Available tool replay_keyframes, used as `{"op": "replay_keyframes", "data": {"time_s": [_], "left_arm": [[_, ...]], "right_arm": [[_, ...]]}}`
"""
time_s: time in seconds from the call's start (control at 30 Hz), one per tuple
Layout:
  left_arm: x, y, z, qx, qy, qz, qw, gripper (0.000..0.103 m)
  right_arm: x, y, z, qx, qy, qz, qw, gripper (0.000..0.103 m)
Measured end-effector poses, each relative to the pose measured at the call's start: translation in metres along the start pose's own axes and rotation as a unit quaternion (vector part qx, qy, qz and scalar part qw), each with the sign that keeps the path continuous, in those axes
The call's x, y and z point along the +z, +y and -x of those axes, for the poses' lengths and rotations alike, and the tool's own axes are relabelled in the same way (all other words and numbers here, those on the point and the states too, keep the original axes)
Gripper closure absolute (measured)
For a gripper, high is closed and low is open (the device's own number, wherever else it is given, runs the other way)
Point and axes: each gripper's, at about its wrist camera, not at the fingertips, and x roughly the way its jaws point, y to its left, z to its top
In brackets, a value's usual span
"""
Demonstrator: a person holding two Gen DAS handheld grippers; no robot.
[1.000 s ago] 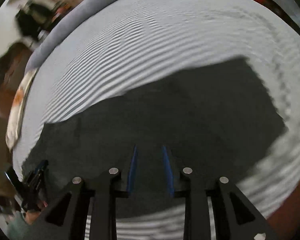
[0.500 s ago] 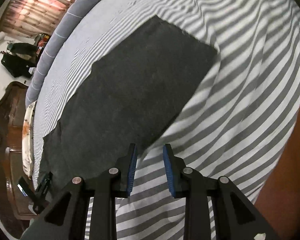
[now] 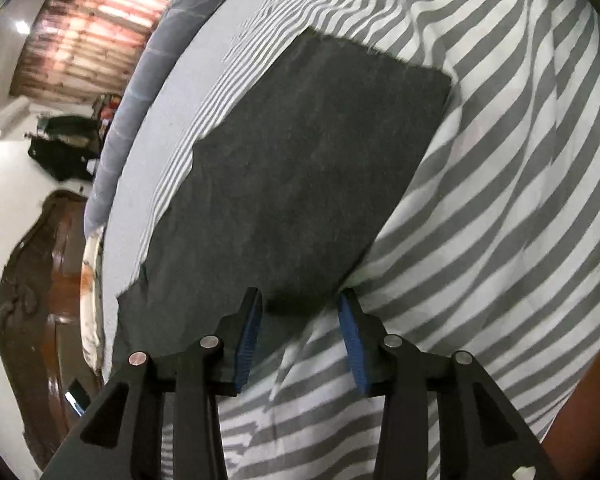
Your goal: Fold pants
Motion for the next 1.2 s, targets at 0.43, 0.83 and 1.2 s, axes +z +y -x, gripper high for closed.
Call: {"op": "replay_keyframes", "data": {"time_s": [0.43,0.83,1.2], "left_arm": [[0.008,0.005,0.013,-0.044,0.027,0.05,0.9974,0.054],[0.017,-0.078,0.065,-0.165,-0.006,-0.007,0.9863,0.054],[0.013,-0.135,0.07,-0.211,0.0,-0.062,0.9756,0.054]], "right_arm": [[0.024,-0.005,0.007,0.033,-0.019,-0.017,0.999,0.093],[0.032,0.039,0.02,0.033,-0.034,0.038,0.998,0.095],[0.047,-0.013,0.005,0.011,-0.047,-0.044,0.998,0.085]]}}
